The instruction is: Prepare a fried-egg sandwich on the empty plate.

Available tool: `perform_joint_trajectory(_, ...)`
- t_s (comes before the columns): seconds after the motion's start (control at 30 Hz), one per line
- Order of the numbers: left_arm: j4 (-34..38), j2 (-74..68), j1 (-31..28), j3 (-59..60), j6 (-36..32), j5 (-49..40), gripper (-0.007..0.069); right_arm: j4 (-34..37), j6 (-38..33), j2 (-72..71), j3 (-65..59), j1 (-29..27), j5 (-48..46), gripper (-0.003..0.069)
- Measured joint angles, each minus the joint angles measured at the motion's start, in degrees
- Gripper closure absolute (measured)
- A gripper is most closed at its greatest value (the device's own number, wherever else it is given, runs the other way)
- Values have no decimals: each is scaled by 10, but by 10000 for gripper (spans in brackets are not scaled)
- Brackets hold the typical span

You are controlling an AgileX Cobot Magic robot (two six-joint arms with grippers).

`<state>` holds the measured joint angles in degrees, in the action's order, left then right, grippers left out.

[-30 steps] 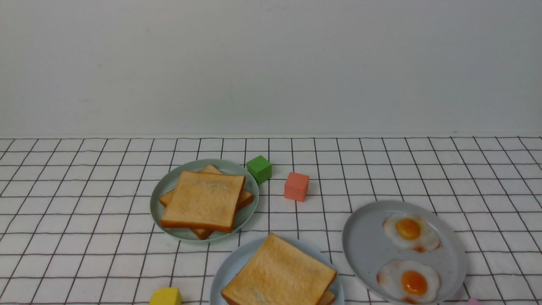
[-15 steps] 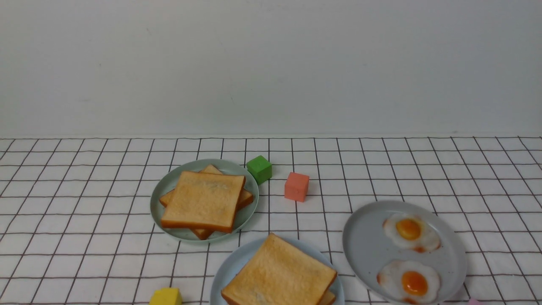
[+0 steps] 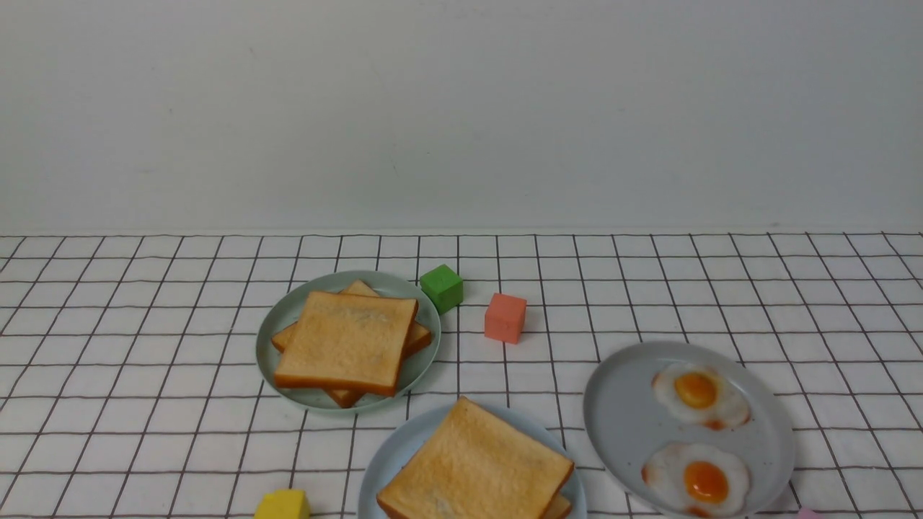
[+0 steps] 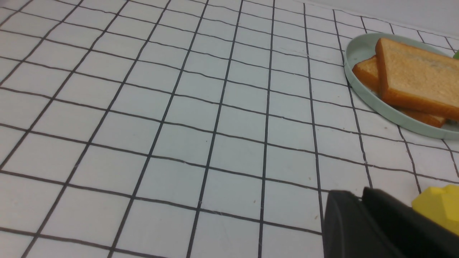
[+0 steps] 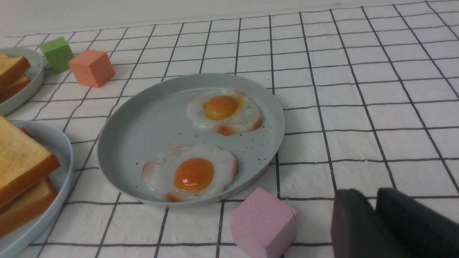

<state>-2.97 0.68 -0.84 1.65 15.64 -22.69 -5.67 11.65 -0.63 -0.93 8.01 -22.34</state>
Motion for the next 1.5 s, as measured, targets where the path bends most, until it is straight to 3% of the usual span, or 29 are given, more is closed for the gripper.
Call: perform_joint_trajectory(1.5,0,0,0,0,0,0,523,0,0,0,0,0,0,482)
